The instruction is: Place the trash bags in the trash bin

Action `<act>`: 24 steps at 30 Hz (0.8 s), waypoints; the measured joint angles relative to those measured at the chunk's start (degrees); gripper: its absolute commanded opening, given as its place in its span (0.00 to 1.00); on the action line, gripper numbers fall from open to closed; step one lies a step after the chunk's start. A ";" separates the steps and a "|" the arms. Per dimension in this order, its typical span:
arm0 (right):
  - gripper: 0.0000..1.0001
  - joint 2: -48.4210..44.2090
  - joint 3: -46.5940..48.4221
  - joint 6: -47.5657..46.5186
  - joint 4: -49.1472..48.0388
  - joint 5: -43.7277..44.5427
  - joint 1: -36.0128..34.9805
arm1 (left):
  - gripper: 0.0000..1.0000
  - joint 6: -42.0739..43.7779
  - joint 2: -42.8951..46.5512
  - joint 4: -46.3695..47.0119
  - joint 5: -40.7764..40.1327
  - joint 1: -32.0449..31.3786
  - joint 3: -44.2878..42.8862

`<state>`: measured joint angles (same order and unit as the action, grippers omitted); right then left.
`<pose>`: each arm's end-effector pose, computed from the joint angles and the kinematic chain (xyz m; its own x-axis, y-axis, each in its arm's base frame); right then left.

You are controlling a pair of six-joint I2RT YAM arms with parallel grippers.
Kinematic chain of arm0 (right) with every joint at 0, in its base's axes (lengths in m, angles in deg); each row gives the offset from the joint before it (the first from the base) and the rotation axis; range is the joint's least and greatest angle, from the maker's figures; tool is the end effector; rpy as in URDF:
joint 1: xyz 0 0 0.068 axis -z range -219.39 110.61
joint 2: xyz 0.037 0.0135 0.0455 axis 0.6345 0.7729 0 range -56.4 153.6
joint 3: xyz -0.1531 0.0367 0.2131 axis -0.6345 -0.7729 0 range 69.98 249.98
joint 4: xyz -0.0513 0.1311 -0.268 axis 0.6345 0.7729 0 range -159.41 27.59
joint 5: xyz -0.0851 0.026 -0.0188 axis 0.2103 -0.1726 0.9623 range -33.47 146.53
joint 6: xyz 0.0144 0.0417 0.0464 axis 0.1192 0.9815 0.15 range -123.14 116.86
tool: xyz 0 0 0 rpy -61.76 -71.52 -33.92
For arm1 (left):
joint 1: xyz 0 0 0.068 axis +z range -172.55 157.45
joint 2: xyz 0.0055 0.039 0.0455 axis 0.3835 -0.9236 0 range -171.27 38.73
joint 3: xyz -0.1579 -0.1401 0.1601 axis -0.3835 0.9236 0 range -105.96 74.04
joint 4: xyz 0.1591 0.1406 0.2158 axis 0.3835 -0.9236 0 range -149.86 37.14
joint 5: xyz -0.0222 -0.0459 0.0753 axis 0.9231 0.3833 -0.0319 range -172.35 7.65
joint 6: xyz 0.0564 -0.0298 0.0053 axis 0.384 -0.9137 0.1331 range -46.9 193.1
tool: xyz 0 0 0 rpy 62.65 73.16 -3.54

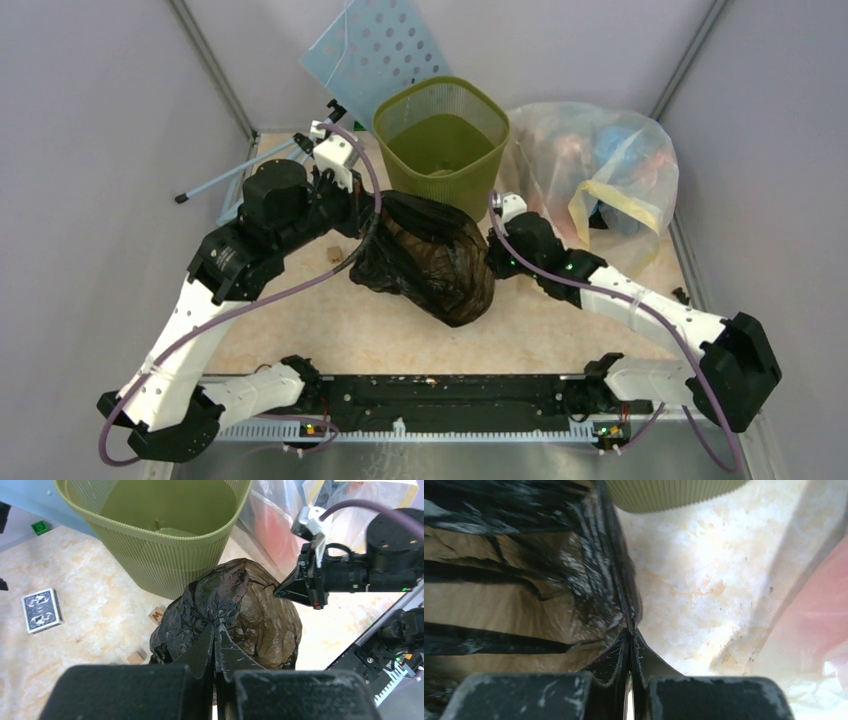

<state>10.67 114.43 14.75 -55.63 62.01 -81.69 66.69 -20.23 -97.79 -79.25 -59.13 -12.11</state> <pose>0.2319 0.2046 0.2203 -0.6060 -0.1381 -0.7834 -0.4488 0.8724 0.1933 0.1873 -0.1423 0.4804 -0.3143 0.0943 -0.9446 0.6050 0.7867 -0.1228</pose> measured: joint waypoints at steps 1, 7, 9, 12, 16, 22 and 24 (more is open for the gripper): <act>0.00 -0.15 0.74 0.02 0.79 -0.59 0.02 | 0.00 0.17 -0.02 -0.17 -0.33 0.00 0.00; 0.00 -4.17 13.88 -1.36 8.00 -2.10 0.07 | 0.00 0.57 -1.42 -3.32 -1.09 0.02 -5.38; 0.00 -5.57 21.73 -2.19 10.25 -2.16 0.09 | 0.00 0.55 -2.73 -3.93 -1.31 0.04 -9.99; 0.00 -5.51 35.69 -3.67 11.76 -2.56 0.09 | 0.00 0.50 -4.28 -2.93 -2.45 0.04 -17.27; 0.00 -1.57 54.45 -6.23 12.61 -1.79 0.11 | 0.00 0.37 -4.26 3.04 -4.52 0.04 -21.94; 0.00 6.80 71.69 -10.08 12.48 3.56 0.11 | 0.00 0.57 -5.99 14.80 -9.09 0.04 -24.09; 0.00 9.73 75.19 -11.34 11.76 6.16 0.17 | 0.00 1.05 -8.00 18.25 -11.30 0.04 -25.35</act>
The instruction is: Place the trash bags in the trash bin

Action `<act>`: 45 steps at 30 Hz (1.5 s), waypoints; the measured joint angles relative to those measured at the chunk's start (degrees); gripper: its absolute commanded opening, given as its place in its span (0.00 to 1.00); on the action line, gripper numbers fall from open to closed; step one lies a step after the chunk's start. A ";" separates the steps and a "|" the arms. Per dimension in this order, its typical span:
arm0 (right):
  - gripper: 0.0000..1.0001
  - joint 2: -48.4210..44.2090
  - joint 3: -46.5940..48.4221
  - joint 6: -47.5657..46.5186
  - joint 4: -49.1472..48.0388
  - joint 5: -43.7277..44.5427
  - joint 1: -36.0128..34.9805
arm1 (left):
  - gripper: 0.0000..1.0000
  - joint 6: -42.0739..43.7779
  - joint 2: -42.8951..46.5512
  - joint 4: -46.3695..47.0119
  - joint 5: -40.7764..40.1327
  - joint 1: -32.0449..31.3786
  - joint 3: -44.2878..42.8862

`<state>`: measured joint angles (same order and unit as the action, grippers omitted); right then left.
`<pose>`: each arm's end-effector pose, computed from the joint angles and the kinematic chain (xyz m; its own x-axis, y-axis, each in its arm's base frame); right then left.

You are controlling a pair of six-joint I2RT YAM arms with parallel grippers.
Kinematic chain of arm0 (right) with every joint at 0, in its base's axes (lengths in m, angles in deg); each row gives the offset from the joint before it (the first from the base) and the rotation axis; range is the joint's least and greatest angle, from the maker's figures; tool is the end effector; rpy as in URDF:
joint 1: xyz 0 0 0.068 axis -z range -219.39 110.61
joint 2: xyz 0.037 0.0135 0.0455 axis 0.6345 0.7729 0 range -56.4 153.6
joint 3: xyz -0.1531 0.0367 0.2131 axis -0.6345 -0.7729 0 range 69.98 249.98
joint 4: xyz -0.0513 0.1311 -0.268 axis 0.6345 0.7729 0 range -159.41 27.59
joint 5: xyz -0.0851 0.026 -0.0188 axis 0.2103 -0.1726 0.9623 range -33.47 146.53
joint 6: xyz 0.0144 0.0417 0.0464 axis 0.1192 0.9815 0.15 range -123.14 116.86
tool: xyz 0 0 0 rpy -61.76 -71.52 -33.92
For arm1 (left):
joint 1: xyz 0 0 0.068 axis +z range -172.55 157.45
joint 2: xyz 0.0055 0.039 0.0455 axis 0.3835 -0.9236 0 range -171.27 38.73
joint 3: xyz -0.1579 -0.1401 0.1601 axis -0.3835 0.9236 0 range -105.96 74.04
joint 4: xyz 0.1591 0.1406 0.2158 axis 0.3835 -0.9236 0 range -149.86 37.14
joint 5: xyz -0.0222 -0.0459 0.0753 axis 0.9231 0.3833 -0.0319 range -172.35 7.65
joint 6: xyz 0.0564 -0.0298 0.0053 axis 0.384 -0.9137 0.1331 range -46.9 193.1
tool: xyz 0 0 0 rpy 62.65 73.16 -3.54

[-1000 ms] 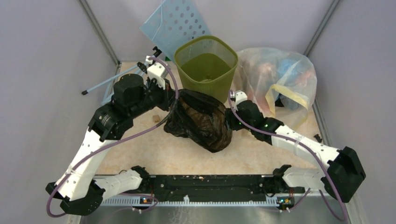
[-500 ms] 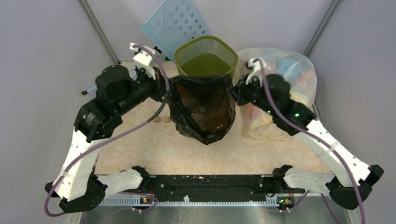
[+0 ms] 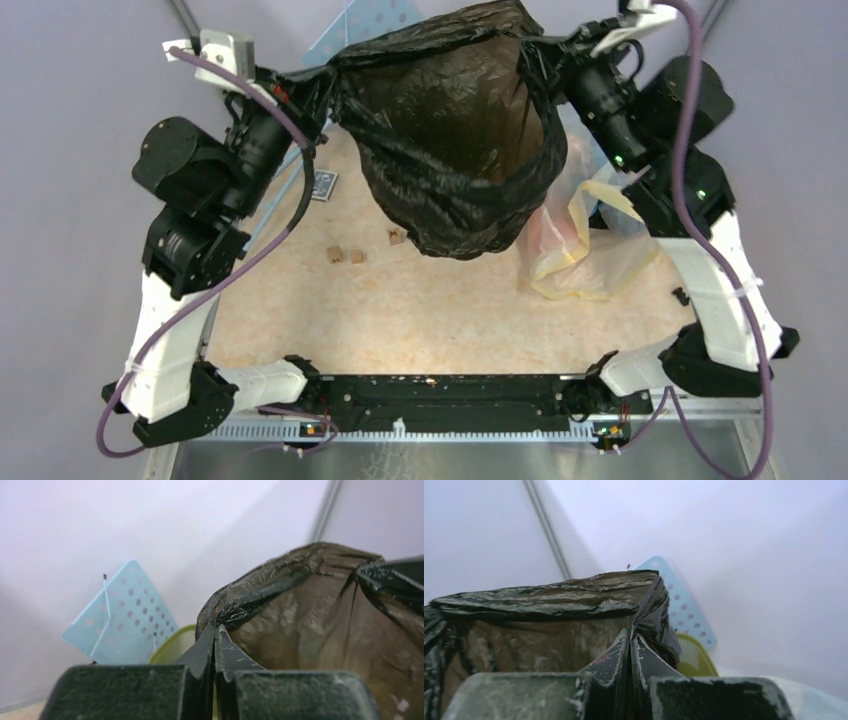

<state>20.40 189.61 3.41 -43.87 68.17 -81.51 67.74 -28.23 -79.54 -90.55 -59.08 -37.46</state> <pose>0.1918 0.1599 0.6393 0.1604 0.2956 -0.9417 -0.5360 0.8273 0.1684 0.1656 -0.1138 0.6320 0.2005 -0.2637 -0.9435 0.5010 0.8553 -0.1326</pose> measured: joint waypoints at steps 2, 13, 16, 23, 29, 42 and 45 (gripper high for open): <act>0.00 3.30 2.29 -1.20 -1.31 2.29 0.20 | 0.00 0.92 -2.05 2.64 -2.12 0.00 -1.07; 0.00 18.78 14.01 -6.64 -3.39 7.58 4.02 | 0.00 9.01 -15.91 10.78 -9.97 0.04 -6.03; 0.00 20.15 16.09 -6.47 -4.24 7.10 6.29 | 0.00 10.75 -17.99 12.48 -11.04 0.39 -6.93; 0.00 22.69 21.59 -2.99 -6.91 3.96 12.04 | 0.00 11.96 -23.71 13.77 -12.26 3.23 -16.17; 0.00 24.52 23.61 -0.61 -8.24 1.20 13.84 | 0.00 10.27 -24.57 14.73 -10.43 7.37 -17.73; 0.00 23.34 8.61 2.01 -5.60 -1.22 13.92 | 0.00 2.34 -23.63 13.11 -2.62 11.91 -5.20; 0.00 23.56 11.89 1.81 -3.69 -1.20 13.92 | 0.00 1.49 -23.19 12.92 -1.36 11.91 -5.09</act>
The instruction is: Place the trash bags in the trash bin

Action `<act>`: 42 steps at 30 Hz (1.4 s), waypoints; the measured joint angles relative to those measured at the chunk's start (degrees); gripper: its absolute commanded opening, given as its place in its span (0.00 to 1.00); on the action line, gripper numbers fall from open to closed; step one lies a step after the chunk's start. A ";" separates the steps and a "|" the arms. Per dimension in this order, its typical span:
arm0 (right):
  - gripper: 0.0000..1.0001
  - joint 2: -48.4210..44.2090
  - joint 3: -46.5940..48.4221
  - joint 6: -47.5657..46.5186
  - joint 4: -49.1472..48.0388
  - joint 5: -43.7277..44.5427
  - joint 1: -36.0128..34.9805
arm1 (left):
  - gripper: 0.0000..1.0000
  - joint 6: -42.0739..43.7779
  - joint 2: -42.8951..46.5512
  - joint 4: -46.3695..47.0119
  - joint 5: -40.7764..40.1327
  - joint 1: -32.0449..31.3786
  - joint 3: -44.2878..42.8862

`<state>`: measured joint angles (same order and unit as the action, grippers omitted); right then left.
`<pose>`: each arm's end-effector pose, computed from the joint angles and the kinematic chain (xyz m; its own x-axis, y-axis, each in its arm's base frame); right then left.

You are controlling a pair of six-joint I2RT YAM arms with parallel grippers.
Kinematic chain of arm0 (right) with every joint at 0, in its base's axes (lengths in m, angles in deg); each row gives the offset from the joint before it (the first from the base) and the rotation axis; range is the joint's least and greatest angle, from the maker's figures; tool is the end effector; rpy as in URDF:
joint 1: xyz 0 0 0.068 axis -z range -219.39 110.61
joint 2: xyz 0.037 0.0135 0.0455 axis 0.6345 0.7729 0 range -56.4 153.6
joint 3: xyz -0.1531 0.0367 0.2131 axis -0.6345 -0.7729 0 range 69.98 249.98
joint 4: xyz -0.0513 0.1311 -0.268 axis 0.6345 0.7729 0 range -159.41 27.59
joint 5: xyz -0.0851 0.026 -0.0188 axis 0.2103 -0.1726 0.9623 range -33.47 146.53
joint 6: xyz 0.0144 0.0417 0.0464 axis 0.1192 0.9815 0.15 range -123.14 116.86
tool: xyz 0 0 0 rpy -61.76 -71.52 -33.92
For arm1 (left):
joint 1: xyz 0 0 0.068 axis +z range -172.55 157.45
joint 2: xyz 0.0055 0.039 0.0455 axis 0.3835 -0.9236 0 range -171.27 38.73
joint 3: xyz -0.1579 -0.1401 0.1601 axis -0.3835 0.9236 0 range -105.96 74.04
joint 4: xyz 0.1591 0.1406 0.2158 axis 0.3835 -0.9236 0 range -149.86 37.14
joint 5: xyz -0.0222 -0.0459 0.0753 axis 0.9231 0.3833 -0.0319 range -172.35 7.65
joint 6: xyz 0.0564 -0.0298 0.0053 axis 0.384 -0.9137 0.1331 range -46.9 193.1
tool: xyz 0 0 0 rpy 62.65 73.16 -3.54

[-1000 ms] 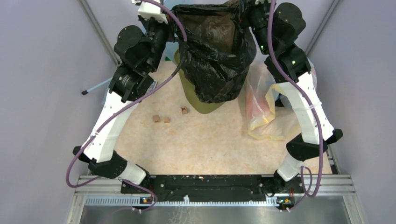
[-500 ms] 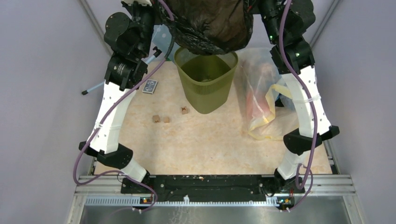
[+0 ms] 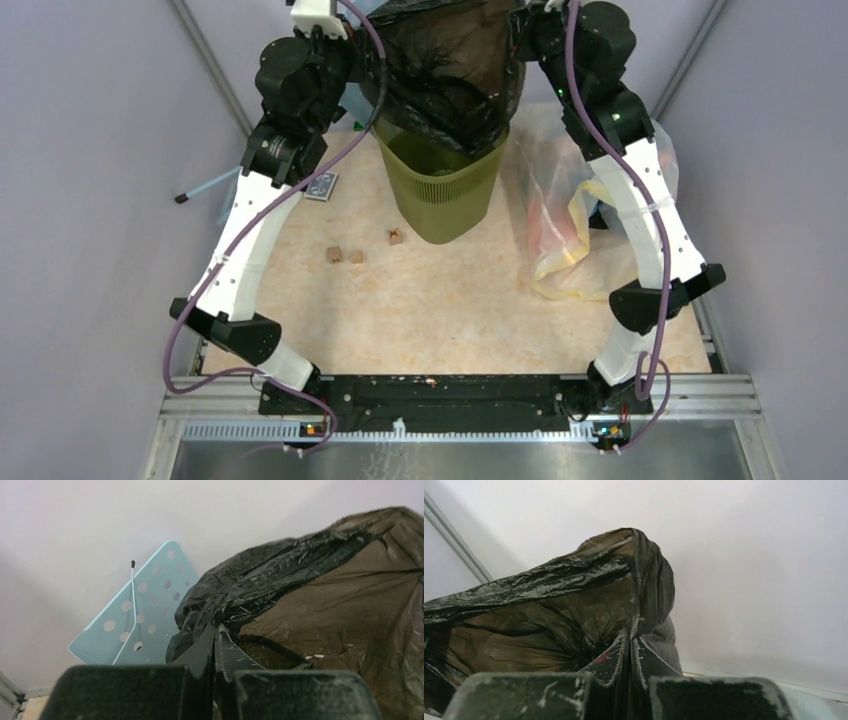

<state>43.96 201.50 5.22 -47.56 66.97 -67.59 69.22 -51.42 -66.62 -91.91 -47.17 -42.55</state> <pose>0.3595 0.1826 0.5858 0.0964 0.2139 -0.9721 -0.3248 0.9299 0.1724 0.3420 -0.1476 0.5786 0.1812 -0.1566 -0.9709 0.2764 0.9556 -0.1025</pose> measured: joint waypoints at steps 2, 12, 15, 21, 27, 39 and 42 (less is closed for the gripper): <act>0.00 -0.48 0.98 -0.28 -0.02 0.02 0.00 | 0.00 -0.55 0.76 0.02 0.57 0.00 0.63; 0.00 -1.62 0.94 -1.31 3.32 0.42 0.00 | 0.00 -2.19 4.81 -1.42 2.93 0.00 2.71; 0.00 -2.21 -0.07 -1.31 3.93 0.42 0.00 | 0.00 -2.84 5.29 -1.95 4.24 0.00 2.73; 0.00 -5.51 -2.69 -1.29 4.81 0.37 0.00 | 0.00 -4.20 7.45 -2.21 7.87 0.00 5.27; 0.00 -9.09 -5.49 -1.27 4.68 -0.48 0.00 | 0.00 -5.22 9.94 -2.62 10.82 0.00 7.23; 0.73 -9.81 -10.97 -1.53 11.15 -1.14 0.00 | 0.00 -5.22 12.17 -4.96 11.63 1.46 16.04; 0.82 -9.81 -12.24 -1.57 12.39 -1.33 0.00 | 0.00 -5.22 11.58 -5.22 12.52 2.23 16.09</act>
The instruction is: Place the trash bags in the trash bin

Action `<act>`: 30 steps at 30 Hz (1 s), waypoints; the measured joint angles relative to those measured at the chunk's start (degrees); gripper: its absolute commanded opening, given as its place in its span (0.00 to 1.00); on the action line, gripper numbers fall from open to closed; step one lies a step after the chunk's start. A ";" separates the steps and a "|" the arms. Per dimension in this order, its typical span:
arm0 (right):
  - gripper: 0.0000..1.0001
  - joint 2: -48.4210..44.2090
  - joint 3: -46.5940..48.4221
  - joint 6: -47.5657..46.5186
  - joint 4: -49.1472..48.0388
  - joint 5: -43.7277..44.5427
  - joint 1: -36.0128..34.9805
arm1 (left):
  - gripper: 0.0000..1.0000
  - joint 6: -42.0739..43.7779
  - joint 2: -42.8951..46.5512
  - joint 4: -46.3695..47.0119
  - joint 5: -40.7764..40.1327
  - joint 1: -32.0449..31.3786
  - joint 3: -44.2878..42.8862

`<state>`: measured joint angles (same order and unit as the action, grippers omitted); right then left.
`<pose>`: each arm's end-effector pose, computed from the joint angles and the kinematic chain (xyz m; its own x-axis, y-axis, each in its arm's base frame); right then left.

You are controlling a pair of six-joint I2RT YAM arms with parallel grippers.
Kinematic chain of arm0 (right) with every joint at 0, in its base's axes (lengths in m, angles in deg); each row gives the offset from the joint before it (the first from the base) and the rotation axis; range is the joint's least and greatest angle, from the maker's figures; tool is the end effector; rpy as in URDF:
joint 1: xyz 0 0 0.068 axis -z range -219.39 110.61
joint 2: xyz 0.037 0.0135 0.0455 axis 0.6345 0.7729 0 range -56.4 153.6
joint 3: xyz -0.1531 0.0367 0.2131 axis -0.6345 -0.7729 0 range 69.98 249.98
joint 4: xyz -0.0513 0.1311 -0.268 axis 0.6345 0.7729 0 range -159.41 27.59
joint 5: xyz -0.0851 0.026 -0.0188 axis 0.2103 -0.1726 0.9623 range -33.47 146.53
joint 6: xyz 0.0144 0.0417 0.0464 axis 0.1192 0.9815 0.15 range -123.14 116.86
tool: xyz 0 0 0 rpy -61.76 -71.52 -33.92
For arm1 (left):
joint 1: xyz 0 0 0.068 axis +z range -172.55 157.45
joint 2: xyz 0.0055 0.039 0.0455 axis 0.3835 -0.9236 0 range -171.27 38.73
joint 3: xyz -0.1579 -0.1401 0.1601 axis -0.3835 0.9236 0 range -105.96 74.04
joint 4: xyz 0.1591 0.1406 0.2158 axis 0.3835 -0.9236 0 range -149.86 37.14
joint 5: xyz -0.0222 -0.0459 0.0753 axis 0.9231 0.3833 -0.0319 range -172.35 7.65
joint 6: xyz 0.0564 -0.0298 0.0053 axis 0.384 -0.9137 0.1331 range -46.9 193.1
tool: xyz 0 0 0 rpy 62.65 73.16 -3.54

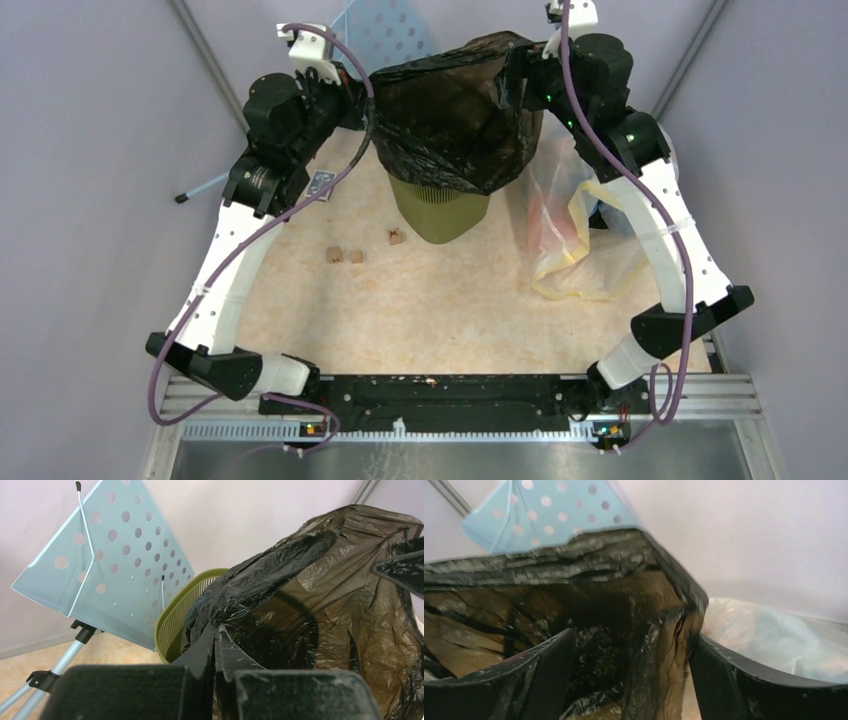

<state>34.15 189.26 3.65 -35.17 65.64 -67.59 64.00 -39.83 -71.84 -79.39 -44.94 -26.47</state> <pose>0.3290 0.1675 0.5490 -0.1227 0.0666 -0.9902 -0.3156 0.9433 0.1025 0.3116 -0.1311 0.5342 -0.0204 -0.1625 -0.9865 0.4302 0.8893 -0.1554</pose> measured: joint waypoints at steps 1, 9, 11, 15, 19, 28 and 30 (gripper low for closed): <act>0.82 0.00 -0.50 0.44 0.20 0.07 0.00 | 0.00 0.00 -0.11 0.00 0.31 0.17 0.00; 0.85 -3.34 -11.93 4.92 3.37 1.57 0.00 | 0.00 0.00 -0.48 -0.04 2.64 0.68 -0.07; 0.85 -6.51 -18.58 6.01 3.58 1.29 0.00 | 0.00 0.00 -0.48 -0.04 3.08 0.76 -0.09; 0.86 -11.21 -25.16 7.85 3.72 -1.27 0.00 | 0.00 0.02 -0.48 -0.07 3.45 1.11 -0.09; 0.80 -13.73 -25.18 9.07 3.43 -4.94 0.00 | 0.00 0.00 -0.98 0.11 3.69 1.51 -0.09; 0.63 -15.39 -26.05 12.41 3.37 -12.41 0.00 | 0.00 0.02 -4.66 0.44 3.76 2.25 -1.55; 0.53 -15.45 -27.10 13.27 3.45 -13.86 0.00 | 0.00 0.02 -4.81 0.48 3.89 2.38 -1.79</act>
<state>18.69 162.16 16.91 -31.72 51.78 -67.59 64.02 -44.64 -71.36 -75.49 -42.56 -28.26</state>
